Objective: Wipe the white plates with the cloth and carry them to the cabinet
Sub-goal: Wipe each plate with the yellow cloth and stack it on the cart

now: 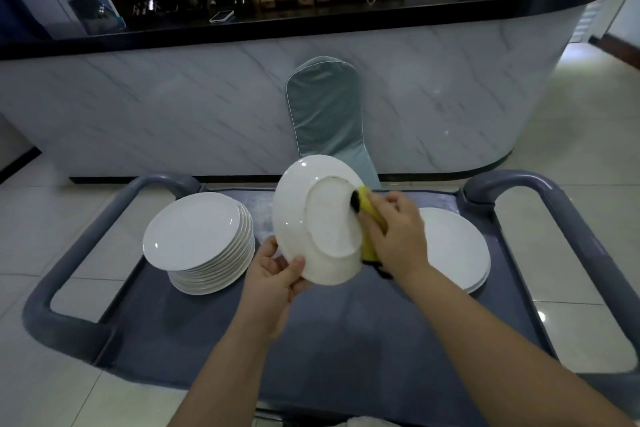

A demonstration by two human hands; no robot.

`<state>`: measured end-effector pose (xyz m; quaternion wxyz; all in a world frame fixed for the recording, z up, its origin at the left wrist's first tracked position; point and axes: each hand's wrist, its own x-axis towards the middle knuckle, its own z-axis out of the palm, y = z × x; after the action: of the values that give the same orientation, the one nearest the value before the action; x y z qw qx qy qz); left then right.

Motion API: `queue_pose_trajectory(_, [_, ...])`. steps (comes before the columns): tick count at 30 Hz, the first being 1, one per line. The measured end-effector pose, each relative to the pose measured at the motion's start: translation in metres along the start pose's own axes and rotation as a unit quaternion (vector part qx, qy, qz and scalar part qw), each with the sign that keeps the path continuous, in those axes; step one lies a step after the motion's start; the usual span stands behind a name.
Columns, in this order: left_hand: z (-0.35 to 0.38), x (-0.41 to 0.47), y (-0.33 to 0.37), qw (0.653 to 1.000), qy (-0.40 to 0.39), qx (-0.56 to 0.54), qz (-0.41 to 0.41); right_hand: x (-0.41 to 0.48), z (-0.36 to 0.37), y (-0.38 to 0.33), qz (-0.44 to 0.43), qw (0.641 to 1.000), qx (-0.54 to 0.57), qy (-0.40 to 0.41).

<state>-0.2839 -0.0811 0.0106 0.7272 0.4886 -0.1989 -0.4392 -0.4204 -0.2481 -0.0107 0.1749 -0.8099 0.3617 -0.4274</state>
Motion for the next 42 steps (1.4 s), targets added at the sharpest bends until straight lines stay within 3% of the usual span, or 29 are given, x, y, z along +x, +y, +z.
queue_pose_trajectory(2, [0.002,0.0,-0.002,1.0,-0.015,0.012,-0.001,0.014,0.002,-0.015,0.045,0.998,-0.004,0.032])
queue_pose_trajectory(4, [0.0,0.003,0.005,1.0,-0.02,0.008,0.003,0.003,0.011,-0.037,-0.054,0.997,-0.011,0.053])
queue_pose_trajectory(6, [-0.007,0.007,0.012,1.0,-0.014,-0.002,-0.001,-0.026,0.016,-0.043,-0.169,0.985,-0.014,0.021])
queue_pose_trajectory(8, [-0.014,0.007,0.015,1.0,-0.004,-0.008,-0.009,-0.043,0.01,-0.029,-0.195,0.98,-0.02,-0.013])
queue_pose_trajectory(13, [-0.011,-0.004,-0.002,0.999,-0.021,0.023,-0.036,-0.011,0.0,-0.002,0.052,0.998,-0.023,0.031])
queue_pose_trajectory(14, [-0.009,-0.005,-0.003,0.999,-0.022,0.016,-0.036,-0.003,0.003,-0.012,0.049,0.998,-0.03,0.041])
queue_pose_trajectory(16, [-0.008,-0.004,0.0,0.999,-0.017,-0.009,-0.03,-0.003,0.011,-0.037,-0.056,0.997,-0.039,0.039])
queue_pose_trajectory(18, [-0.012,-0.001,0.006,0.999,-0.008,-0.036,-0.028,-0.021,0.016,-0.048,-0.168,0.985,-0.034,-0.006])
queue_pose_trajectory(20, [-0.019,0.0,0.009,0.998,0.006,-0.052,-0.033,-0.038,0.01,-0.037,-0.205,0.977,-0.026,-0.055])
queue_pose_trajectory(22, [-0.023,-0.003,0.008,0.998,0.003,-0.044,-0.044,-0.041,0.0,-0.015,-0.18,0.981,-0.038,-0.059])
queue_pose_trajectory(26, [-0.017,-0.012,-0.006,0.998,-0.023,-0.009,-0.065,-0.013,-0.004,-0.012,-0.021,0.998,-0.062,-0.003])
queue_pose_trajectory(29, [-0.012,-0.01,-0.006,0.998,-0.023,-0.014,-0.056,-0.014,0.012,-0.051,-0.106,0.993,-0.045,0.01])
queue_pose_trajectory(31, [-0.014,-0.008,-0.003,0.998,-0.015,-0.04,-0.046,-0.035,0.014,-0.059,-0.189,0.981,-0.019,-0.034])
queue_pose_trajectory(33, [-0.017,-0.008,-0.002,0.997,0.0,-0.056,-0.045,-0.055,0.006,-0.044,-0.218,0.973,-0.013,-0.075])
queue_pose_trajectory(35, [-0.019,-0.01,-0.005,0.997,0.001,-0.051,-0.053,-0.059,-0.007,-0.016,-0.185,0.98,-0.018,-0.073])
queue_pose_trajectory(39, [-0.018,-0.02,-0.01,0.996,-0.04,0.004,-0.076,-0.004,-0.017,0.011,0.074,0.997,-0.029,-0.014])
queue_pose_trajectory(40, [-0.017,-0.021,-0.01,0.995,-0.049,0.025,-0.077,0.011,-0.017,0.004,0.103,0.994,-0.025,-0.013])
queue_pose_trajectory(42, [-0.016,-0.021,-0.009,0.994,-0.052,0.069,-0.07,0.026,-0.009,-0.022,0.035,0.998,-0.033,-0.029])
